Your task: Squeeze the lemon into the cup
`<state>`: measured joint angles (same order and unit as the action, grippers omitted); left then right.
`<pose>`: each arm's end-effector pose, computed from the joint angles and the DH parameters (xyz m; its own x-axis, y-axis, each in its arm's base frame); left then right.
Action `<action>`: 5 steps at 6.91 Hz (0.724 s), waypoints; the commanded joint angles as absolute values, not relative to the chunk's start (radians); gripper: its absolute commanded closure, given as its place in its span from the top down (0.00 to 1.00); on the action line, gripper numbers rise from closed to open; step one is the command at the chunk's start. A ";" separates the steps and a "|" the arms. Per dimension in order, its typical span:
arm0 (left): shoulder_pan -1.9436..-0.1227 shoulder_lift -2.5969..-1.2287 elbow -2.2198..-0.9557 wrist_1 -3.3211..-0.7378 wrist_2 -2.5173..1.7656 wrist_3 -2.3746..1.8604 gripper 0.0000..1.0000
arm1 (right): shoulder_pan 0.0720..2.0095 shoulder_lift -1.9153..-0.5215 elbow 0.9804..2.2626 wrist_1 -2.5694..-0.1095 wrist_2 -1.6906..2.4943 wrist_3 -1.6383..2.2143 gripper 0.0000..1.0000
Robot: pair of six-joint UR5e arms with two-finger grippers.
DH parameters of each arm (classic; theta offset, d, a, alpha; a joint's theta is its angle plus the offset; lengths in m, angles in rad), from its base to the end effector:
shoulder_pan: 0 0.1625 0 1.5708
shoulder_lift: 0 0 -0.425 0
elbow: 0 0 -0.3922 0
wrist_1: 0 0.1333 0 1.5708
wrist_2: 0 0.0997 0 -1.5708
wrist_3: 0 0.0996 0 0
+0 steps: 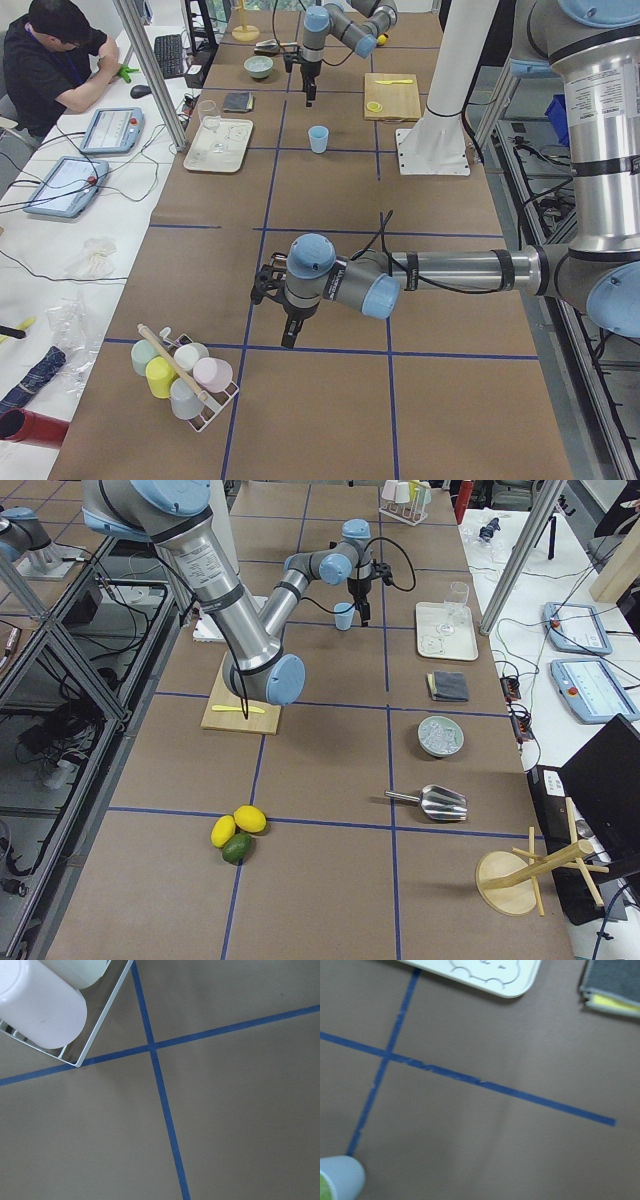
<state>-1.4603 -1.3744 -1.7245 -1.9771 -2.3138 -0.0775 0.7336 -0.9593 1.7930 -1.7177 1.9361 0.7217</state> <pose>-0.0183 -0.4328 0.6292 0.7113 0.2475 -0.6579 -0.0481 0.9509 0.3056 -0.4127 -0.5036 0.2288 0.7226 -0.2926 0.6263 0.1292 0.9472 0.2935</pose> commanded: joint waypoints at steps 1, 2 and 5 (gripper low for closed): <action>-1.462 -1.379 -1.781 -2.117 -2.278 -0.080 1.00 | 1.045 -1.127 1.755 -1.718 2.163 0.258 1.00; -1.460 -1.379 -1.755 -2.295 -2.289 -0.122 1.00 | 1.160 -1.209 1.740 -1.718 2.237 0.161 1.00; -1.416 -1.381 -1.712 -2.310 -2.273 -0.205 1.00 | 1.365 -1.476 1.726 -1.717 2.207 0.156 1.00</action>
<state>-1.4297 -1.3783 -1.7191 -2.3081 -2.2762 -0.1525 1.2814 -1.3721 1.7327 -1.7161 2.2180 0.1589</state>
